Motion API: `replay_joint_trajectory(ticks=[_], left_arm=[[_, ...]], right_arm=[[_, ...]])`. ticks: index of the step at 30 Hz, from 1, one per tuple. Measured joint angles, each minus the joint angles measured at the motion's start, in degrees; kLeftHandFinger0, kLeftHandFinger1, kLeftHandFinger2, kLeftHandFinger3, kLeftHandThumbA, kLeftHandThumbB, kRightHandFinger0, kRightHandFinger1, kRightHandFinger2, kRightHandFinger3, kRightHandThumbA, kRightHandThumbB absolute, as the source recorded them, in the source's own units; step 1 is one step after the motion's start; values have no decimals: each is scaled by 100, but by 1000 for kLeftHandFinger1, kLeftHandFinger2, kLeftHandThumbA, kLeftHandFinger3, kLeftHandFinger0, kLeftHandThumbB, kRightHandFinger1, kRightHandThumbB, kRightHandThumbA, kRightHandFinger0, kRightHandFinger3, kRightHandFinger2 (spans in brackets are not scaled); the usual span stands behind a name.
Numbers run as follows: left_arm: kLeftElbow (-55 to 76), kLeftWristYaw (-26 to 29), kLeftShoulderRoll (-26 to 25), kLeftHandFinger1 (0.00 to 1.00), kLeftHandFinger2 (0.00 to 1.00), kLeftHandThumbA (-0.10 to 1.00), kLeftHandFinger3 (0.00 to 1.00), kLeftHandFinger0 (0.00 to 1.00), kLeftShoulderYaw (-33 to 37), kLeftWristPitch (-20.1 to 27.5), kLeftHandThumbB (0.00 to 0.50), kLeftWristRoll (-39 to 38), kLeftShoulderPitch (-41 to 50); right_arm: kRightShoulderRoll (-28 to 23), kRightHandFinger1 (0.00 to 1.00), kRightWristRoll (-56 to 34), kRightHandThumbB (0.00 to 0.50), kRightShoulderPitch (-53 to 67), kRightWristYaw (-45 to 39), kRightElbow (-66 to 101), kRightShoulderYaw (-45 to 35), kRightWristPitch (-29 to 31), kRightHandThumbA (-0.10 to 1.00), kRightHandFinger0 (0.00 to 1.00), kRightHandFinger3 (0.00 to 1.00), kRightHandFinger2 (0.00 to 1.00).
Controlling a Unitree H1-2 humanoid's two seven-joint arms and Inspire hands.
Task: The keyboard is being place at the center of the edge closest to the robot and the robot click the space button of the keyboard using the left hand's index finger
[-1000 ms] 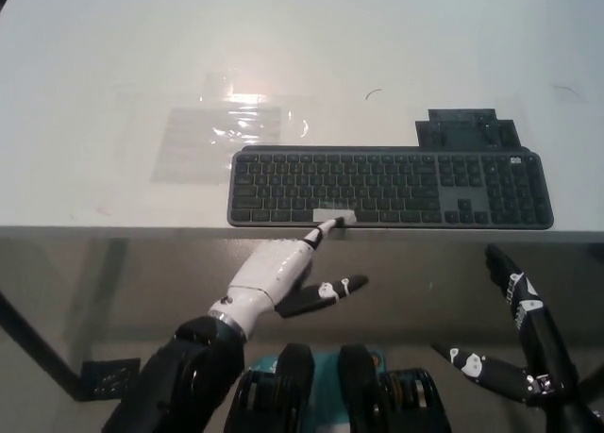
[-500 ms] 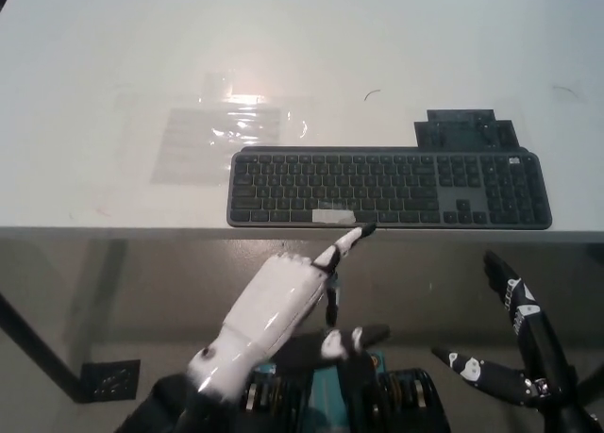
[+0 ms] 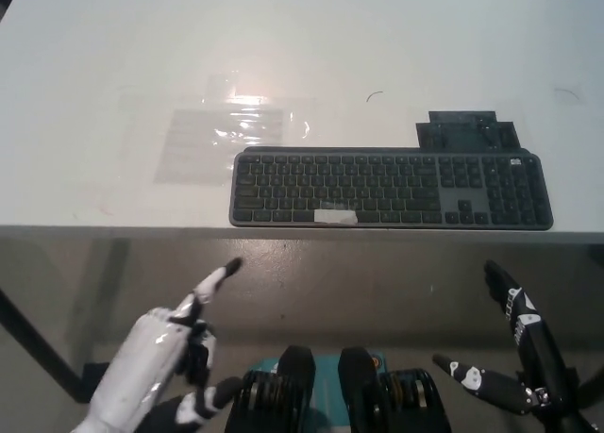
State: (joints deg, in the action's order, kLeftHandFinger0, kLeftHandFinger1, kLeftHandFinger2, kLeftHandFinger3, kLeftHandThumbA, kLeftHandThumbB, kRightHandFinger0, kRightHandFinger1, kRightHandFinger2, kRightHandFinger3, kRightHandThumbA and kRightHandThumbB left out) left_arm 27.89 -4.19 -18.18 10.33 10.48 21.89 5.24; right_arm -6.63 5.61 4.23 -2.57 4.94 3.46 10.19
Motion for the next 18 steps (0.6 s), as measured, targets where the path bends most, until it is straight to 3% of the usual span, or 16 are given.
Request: replay_joint_trajectory(ticks=[1, 3, 9, 13, 16, 18], left_arm=[[-25, -1, 0, 1000, 1000, 1000, 1000, 1000, -24, 9, 378, -47, 20], [-190, -8, 0, 1000, 1000, 1000, 1000, 1000, -128, 63, 407, -326, 136], [-948, -78, -37, 1000, 1000, 1000, 1000, 1000, -222, 412, 417, -925, 299], [-1276, -93, -67, 1000, 1000, 1000, 1000, 1000, -323, 552, 389, -1018, 341], [-1405, -95, -78, 1000, 1000, 1000, 1000, 1000, -396, 632, 400, -1017, 338], [-1453, -100, -79, 1000, 1000, 1000, 1000, 1000, -419, 633, 408, -1014, 338]], right_arm=[[0, 1000, 0, 272, 6, 0, 0, 0, 0, 1000, 1000, 1000, 1000], [2, 1000, 0, 258, 17, 0, 0, 0, 0, 1000, 1000, 1000, 1000], [2, 1000, -1, 269, 25, -1, 3, 1, 3, 1000, 1000, 1000, 1000], [3, 1000, -3, 264, 32, -2, 6, 1, 4, 1000, 1000, 1000, 1000], [3, 1000, -4, 268, 32, -2, 7, 0, 4, 1000, 1000, 1000, 1000], [2, 1000, -5, 244, 32, -2, 9, 0, 4, 1000, 1000, 1000, 1000]])
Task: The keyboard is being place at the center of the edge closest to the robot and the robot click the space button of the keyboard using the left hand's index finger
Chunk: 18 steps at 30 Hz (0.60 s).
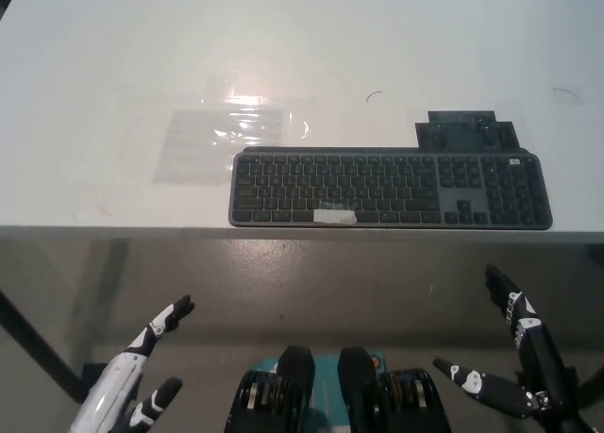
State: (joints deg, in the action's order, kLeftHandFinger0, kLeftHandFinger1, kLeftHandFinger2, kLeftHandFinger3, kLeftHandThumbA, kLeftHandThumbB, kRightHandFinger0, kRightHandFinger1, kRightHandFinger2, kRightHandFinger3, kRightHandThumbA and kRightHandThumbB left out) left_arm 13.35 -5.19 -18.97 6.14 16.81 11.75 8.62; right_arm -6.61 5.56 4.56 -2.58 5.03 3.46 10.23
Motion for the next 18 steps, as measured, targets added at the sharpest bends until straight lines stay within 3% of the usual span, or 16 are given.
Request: replay_joint_trajectory(ticks=[2, 4, 6, 12, 18], left_arm=[[-4, -22, -1, 1000, 1000, 1000, 1000, 1000, -18, -22, 413, 8, 1], [-3, -71, -12, 1000, 1000, 1000, 1000, 1000, -47, -94, 377, 1, 2], [-4, -99, -32, 1000, 1000, 1000, 1000, 1000, -74, -171, 378, -22, 2], [-98, -293, -87, 1000, 1000, 1000, 1000, 1000, -165, -608, 292, -328, -19], [-248, -452, -93, 1000, 1000, 1000, 1000, 1000, -235, -981, 309, -514, -108]], right_arm=[[0, 1000, -1, 233, 0, 0, 3, 0, 1, 1000, 1000, 1000, 1000], [1, 1000, -2, 247, 0, 0, 3, 0, 7, 1000, 1000, 1000, 1000], [1, 1000, -3, 244, -1, 0, 3, 0, 12, 1000, 1000, 1000, 1000], [-1, 1000, -8, 233, -2, -1, 2, 0, 51, 1000, 1000, 1000, 1000], [0, 1000, -8, 245, -7, -1, 6, 0, 59, 1000, 1000, 1000, 1000]])
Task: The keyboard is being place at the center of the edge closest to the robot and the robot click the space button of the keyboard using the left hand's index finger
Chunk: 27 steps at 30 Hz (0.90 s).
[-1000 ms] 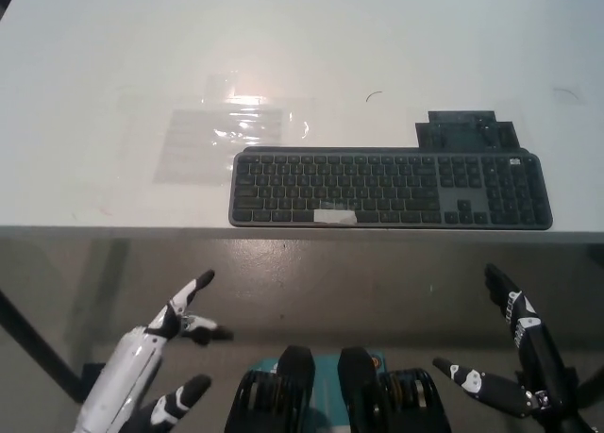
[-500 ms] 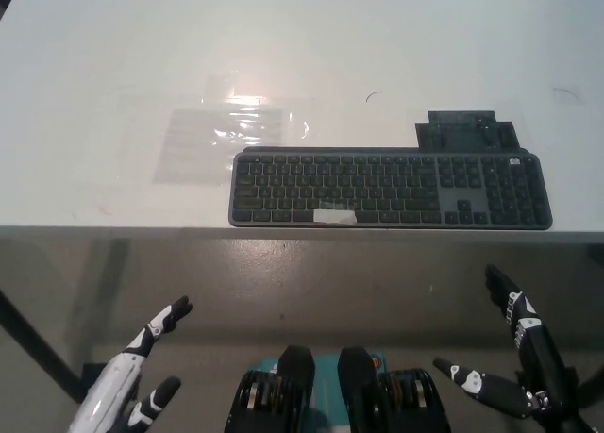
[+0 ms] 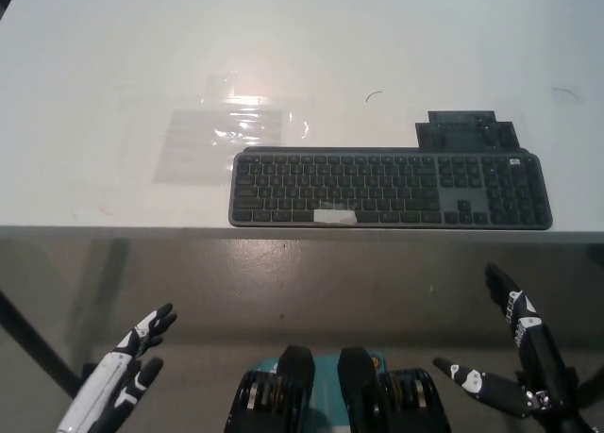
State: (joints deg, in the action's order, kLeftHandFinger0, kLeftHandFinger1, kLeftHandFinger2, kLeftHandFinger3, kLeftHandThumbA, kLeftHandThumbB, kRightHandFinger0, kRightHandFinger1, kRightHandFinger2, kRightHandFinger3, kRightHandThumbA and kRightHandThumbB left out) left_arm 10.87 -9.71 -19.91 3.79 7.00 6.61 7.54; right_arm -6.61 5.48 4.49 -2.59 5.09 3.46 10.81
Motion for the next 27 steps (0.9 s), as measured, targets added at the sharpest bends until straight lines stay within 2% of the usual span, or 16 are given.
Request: replay_joint_trajectory(ticks=[6, 10, 27], left_arm=[[-91, -91, 8, 1000, 1000, 1000, 1000, 1000, -54, -155, 303, -129, -48], [-110, -126, 13, 1000, 1000, 1000, 1000, 1000, -59, -194, 358, -159, -48], [-105, -192, 22, 1000, 1000, 1000, 1000, 1000, -70, -385, 389, -169, -38]], right_arm=[[0, 1000, 1, 257, -1, 0, 1, 0, 11, 1000, 1000, 1000, 1000], [-1, 1000, 0, 257, -2, 0, -1, 0, 24, 1000, 1000, 1000, 1000], [-5, 1000, 5, 286, -15, 0, -5, 0, 39, 1000, 1000, 1000, 1000]])
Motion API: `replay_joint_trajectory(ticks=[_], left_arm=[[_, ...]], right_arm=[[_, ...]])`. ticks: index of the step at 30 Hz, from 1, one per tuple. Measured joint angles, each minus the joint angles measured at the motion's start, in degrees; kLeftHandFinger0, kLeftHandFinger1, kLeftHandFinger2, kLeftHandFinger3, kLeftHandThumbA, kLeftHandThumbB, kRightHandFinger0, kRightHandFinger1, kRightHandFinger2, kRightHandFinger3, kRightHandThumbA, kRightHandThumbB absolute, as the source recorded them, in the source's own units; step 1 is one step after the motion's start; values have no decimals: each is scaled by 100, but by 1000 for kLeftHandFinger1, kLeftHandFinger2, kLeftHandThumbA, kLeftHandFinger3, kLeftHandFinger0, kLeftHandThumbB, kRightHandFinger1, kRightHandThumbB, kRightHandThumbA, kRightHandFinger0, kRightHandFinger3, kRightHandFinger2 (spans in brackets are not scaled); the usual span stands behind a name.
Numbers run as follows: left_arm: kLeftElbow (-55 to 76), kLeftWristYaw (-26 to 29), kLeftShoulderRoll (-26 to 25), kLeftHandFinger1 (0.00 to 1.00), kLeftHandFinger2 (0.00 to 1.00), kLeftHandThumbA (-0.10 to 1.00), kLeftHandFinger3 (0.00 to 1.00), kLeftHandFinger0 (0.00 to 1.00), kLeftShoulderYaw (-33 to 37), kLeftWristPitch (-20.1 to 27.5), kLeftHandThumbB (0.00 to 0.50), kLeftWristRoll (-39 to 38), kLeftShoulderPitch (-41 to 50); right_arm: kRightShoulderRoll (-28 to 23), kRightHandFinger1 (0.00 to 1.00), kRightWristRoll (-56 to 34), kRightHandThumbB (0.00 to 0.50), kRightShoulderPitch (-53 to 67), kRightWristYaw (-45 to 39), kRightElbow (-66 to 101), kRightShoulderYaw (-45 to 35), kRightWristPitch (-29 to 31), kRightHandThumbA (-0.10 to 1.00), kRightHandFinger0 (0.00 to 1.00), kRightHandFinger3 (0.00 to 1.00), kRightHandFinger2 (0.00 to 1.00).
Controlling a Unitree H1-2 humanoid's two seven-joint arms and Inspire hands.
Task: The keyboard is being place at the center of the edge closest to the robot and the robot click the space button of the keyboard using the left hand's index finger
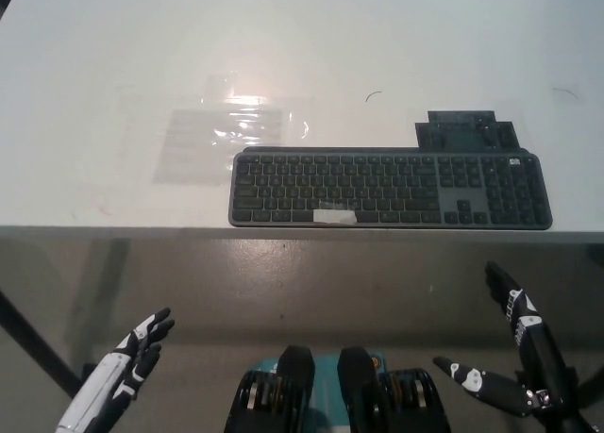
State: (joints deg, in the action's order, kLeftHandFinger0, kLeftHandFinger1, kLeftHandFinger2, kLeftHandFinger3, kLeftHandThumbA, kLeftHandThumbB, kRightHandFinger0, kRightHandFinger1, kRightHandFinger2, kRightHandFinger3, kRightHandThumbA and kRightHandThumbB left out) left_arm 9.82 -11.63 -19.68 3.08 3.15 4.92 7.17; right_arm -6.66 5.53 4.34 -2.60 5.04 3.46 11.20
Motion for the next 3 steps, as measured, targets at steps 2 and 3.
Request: replay_joint_trajectory(ticks=[2, 3], left_arm=[[0, -1, 2, 1000, 1000, 1000, 1000, 1000, 0, -7, 401, 0, 8], [0, -1, 3, 1000, 1000, 1000, 1000, 1000, 0, -9, 401, 0, 11]], right_arm=[[0, 1000, 0, 294, 0, 0, 0, 0, 0, 1000, 1000, 1000, 1000], [0, 1000, 0, 294, 0, 0, 0, 0, 0, 1000, 1000, 1000, 1000]])
